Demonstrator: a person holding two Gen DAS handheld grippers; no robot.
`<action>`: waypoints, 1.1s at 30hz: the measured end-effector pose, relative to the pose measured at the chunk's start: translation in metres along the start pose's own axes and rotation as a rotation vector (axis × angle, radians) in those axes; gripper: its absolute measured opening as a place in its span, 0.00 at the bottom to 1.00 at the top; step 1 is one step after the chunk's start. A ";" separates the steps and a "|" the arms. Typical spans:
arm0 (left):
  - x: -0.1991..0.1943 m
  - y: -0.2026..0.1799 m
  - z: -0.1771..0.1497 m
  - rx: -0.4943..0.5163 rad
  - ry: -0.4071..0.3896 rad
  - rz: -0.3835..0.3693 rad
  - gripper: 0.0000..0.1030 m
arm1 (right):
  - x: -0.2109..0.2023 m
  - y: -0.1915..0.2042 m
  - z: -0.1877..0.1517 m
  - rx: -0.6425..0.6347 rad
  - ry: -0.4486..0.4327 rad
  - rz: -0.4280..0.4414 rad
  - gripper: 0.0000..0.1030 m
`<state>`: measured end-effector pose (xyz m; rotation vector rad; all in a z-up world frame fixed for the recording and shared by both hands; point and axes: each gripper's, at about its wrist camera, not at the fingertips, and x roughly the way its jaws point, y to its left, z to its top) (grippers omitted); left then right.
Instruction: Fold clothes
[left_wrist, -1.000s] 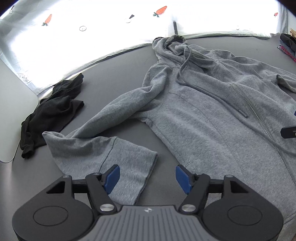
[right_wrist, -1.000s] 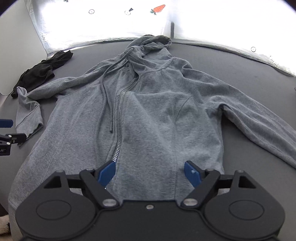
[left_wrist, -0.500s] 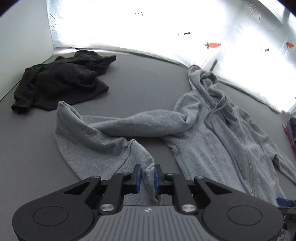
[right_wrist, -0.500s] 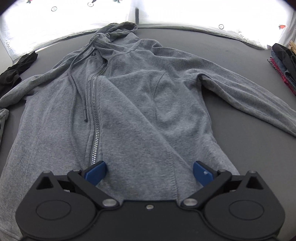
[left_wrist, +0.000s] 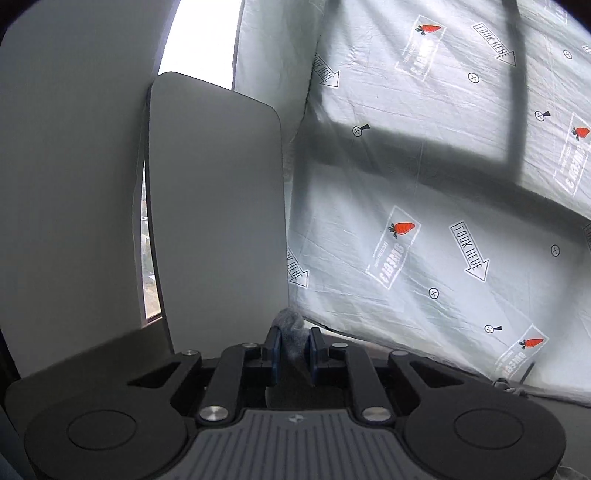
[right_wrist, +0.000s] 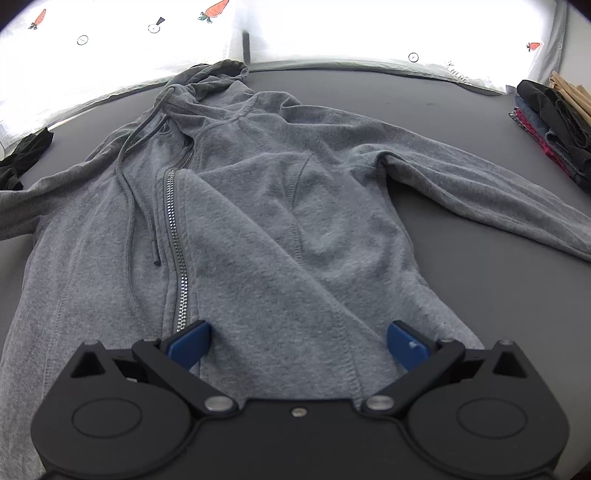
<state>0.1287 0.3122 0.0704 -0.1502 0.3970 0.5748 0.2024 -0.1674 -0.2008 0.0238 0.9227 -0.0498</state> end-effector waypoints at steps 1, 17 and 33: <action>0.010 0.002 -0.004 0.052 0.024 0.061 0.18 | 0.000 0.000 0.000 0.002 -0.001 -0.001 1.00; 0.115 0.012 -0.121 -0.210 0.501 -0.154 0.49 | -0.004 0.005 -0.006 0.044 -0.022 -0.044 1.00; 0.217 0.041 -0.150 -0.495 0.615 0.121 0.56 | -0.005 0.010 -0.010 0.075 -0.034 -0.075 1.00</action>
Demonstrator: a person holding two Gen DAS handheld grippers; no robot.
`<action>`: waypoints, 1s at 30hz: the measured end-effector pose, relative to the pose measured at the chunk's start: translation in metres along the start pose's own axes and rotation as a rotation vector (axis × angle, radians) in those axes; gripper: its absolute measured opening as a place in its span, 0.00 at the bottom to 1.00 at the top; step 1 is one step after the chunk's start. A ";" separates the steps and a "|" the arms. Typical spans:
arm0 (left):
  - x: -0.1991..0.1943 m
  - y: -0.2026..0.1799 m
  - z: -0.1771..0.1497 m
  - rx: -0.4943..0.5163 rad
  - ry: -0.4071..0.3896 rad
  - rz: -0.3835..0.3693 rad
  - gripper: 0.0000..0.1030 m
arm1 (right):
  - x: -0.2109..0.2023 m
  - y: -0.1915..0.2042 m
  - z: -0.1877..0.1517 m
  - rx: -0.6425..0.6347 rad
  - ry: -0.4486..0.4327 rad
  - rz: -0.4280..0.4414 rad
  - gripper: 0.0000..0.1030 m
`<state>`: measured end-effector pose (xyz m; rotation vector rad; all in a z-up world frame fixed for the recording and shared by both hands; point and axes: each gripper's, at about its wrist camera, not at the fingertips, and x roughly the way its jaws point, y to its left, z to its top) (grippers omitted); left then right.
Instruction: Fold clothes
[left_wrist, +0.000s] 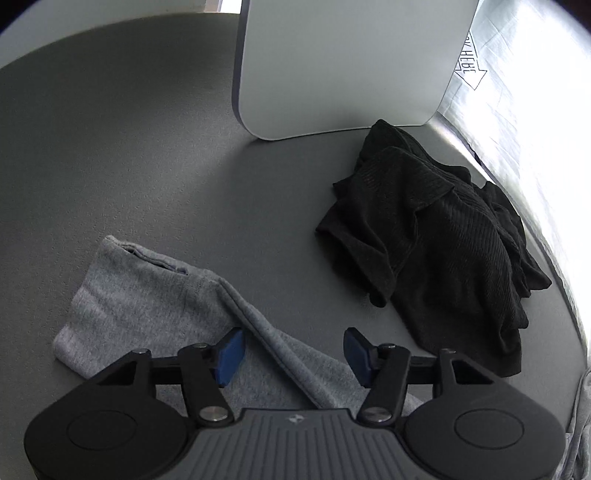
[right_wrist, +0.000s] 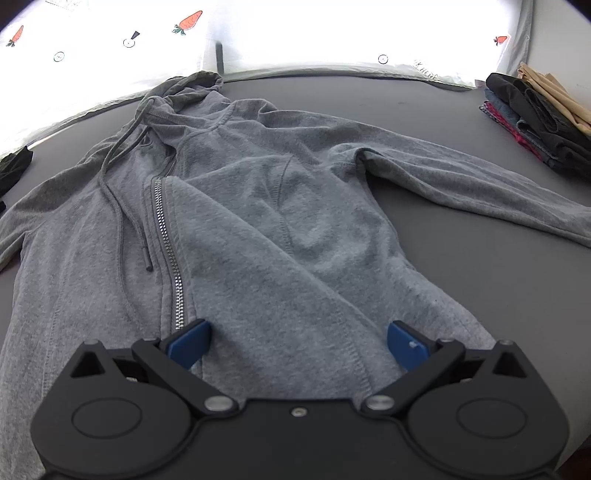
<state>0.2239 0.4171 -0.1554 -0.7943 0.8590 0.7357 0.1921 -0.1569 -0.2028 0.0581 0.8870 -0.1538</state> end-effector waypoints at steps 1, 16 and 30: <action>0.000 -0.001 -0.002 0.006 -0.014 0.002 0.40 | 0.000 0.000 0.000 0.001 -0.002 0.000 1.00; -0.194 -0.048 -0.016 0.194 -0.439 -0.428 0.08 | 0.000 -0.004 -0.002 -0.035 -0.027 0.036 1.00; -0.092 0.084 -0.115 0.061 -0.042 0.068 0.31 | 0.001 -0.005 -0.003 -0.068 -0.049 0.066 1.00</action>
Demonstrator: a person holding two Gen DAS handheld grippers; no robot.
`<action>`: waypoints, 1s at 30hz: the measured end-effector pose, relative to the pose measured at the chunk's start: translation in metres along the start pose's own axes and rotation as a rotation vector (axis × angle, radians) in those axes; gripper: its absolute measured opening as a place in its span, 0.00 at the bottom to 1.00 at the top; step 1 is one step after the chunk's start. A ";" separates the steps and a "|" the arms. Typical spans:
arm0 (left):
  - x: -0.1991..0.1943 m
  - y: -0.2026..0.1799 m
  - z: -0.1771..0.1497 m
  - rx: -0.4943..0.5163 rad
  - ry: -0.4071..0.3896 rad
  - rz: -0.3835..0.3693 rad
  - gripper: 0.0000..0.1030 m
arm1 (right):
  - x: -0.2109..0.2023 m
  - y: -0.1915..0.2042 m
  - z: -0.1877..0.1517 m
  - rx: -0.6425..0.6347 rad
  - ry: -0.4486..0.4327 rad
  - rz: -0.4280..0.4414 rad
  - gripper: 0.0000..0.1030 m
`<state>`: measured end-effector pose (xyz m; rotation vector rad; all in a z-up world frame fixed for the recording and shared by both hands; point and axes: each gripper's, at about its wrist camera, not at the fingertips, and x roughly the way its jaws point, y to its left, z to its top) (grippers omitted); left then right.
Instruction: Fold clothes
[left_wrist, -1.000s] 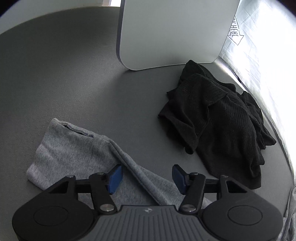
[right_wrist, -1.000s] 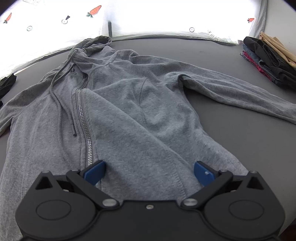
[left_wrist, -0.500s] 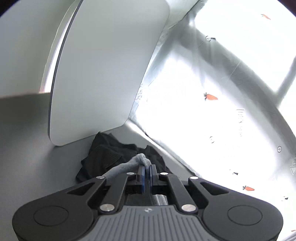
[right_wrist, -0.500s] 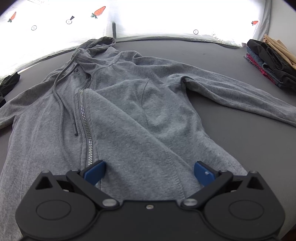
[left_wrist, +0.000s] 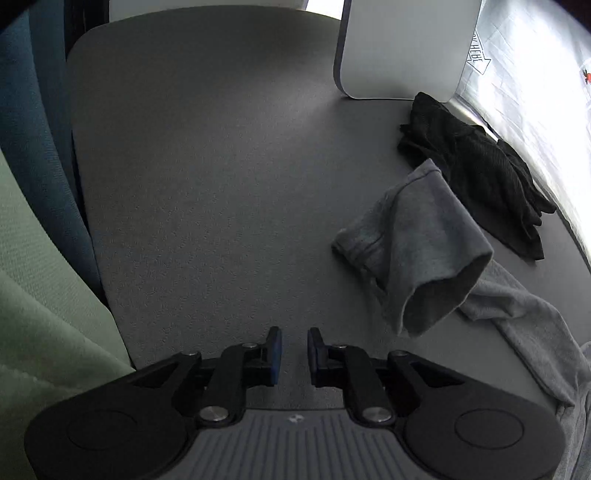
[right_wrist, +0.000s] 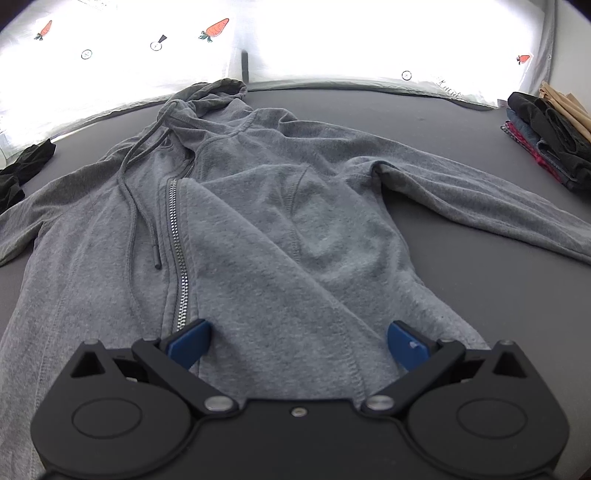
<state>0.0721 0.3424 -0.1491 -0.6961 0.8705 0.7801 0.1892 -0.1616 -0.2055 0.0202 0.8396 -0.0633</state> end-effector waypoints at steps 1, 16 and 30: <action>-0.003 -0.004 0.003 0.029 -0.024 -0.020 0.43 | 0.000 0.000 0.000 -0.001 0.001 0.001 1.00; 0.027 -0.103 0.007 0.514 -0.124 -0.005 0.62 | -0.002 -0.001 -0.004 0.025 -0.016 -0.027 1.00; -0.051 -0.024 0.121 0.223 -0.354 0.163 0.07 | -0.004 0.003 -0.008 0.059 -0.037 -0.060 1.00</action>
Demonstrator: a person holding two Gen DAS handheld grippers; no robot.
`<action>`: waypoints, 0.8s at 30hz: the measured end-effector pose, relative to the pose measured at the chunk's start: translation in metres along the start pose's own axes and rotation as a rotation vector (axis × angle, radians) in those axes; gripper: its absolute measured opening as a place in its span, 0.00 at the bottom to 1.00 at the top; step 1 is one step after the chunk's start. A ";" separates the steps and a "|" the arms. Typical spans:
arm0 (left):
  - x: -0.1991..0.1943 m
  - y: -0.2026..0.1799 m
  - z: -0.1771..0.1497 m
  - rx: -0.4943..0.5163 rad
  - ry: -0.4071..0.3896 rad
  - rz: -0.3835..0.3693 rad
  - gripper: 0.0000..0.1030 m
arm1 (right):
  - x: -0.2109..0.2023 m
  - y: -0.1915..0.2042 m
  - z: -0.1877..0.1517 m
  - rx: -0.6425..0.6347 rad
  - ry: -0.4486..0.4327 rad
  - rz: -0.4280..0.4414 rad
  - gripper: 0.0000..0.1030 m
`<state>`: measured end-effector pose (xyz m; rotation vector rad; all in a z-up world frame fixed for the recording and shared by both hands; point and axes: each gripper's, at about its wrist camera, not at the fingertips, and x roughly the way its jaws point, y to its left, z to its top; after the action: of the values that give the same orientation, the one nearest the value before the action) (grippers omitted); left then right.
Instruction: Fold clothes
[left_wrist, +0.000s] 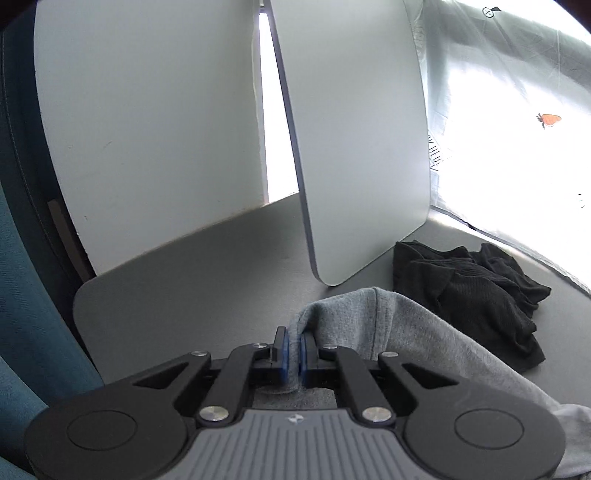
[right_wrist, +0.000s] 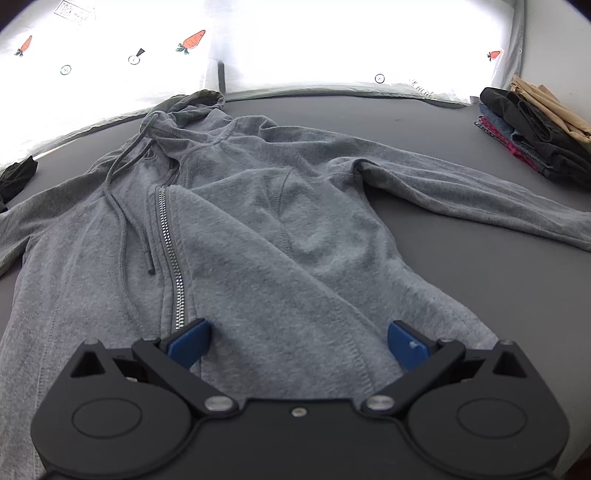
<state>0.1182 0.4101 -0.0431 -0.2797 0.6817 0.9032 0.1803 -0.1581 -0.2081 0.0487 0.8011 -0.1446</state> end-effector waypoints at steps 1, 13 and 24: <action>0.009 0.005 -0.001 -0.014 0.019 0.023 0.07 | 0.000 0.000 0.000 0.001 0.001 -0.001 1.00; 0.055 -0.012 -0.036 -0.107 0.240 0.052 0.55 | 0.005 -0.001 0.021 -0.007 0.137 0.019 1.00; 0.010 -0.192 -0.067 0.201 0.208 -0.434 0.63 | -0.009 -0.020 0.086 -0.010 0.064 0.109 0.96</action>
<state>0.2476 0.2678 -0.1110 -0.3282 0.8573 0.3909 0.2323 -0.1855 -0.1412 0.0873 0.8613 -0.0360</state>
